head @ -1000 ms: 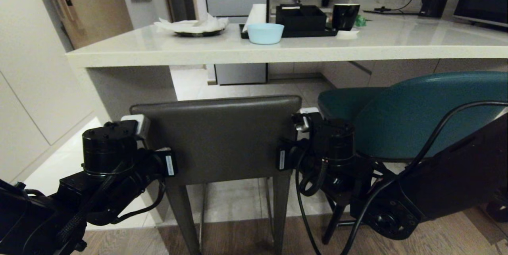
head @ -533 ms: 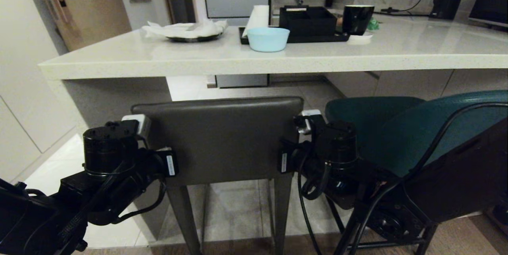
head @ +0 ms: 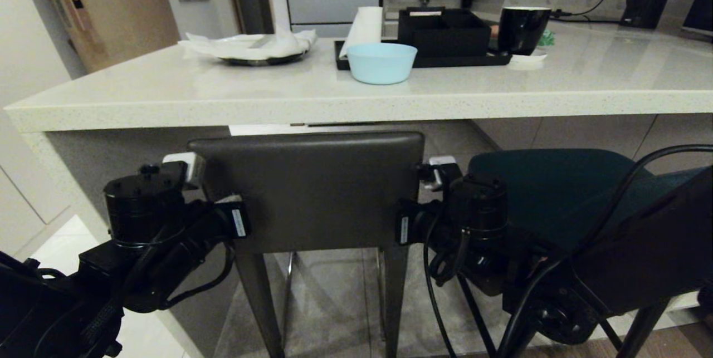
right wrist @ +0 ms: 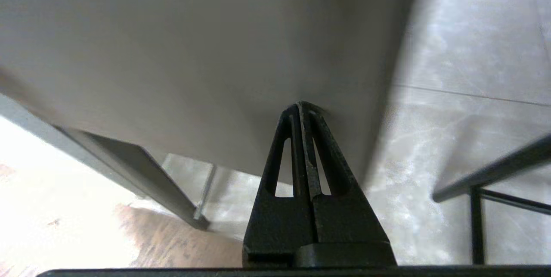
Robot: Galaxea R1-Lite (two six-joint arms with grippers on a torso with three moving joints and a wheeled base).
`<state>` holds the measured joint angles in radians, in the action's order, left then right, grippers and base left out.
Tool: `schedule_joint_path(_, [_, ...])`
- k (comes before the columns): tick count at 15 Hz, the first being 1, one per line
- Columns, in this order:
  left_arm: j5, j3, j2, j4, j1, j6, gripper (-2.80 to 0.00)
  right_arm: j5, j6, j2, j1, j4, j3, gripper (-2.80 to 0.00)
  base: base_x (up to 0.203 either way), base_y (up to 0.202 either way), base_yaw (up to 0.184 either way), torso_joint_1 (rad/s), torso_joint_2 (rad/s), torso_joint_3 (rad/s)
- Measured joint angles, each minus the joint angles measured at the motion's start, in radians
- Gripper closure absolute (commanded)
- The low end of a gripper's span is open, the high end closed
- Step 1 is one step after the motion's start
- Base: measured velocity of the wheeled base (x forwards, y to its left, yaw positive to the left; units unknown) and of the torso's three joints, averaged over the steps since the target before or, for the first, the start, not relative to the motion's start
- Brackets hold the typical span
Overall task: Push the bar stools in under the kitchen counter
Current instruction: Push the gray chair back under the dining table
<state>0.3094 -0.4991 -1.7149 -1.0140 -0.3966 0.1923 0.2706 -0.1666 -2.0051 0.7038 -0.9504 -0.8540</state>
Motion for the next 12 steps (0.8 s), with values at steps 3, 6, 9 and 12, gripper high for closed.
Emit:
schedule_joint_path(3, [0.002, 0.044, 0.008, -0.009, -0.009, -0.003, 0.0, -0.003, -0.003, 0.014, 0.005, -0.004, 0.02, 0.0, 0.0, 0.0, 0.0, 0.0, 0.0, 0.0])
schedule_joint_path(6, [0.005, 0.11, 0.056, -0.009, -0.025, -0.002, 0.0, -0.003, -0.003, 0.054, 0.013, -0.005, 0.061, 0.0, 0.0, 0.0, 0.0, 0.0, 0.0, 0.0])
schedule_joint_path(9, [0.006, 0.187, 0.17, -0.006, -0.038, -0.011, 0.0, -0.004, -0.001, 0.142, 0.019, -0.001, 0.129, 0.0, 0.0, 0.0, 0.0, 0.0, 0.0, 0.0])
schedule_joint_path(12, [0.005, 0.263, 0.352, 0.011, -0.043, -0.057, 0.0, -0.004, 0.0, 0.31, 0.002, 0.022, 0.24, 0.0, 0.0, 0.0, 0.0, 0.0, 0.0, 0.0])
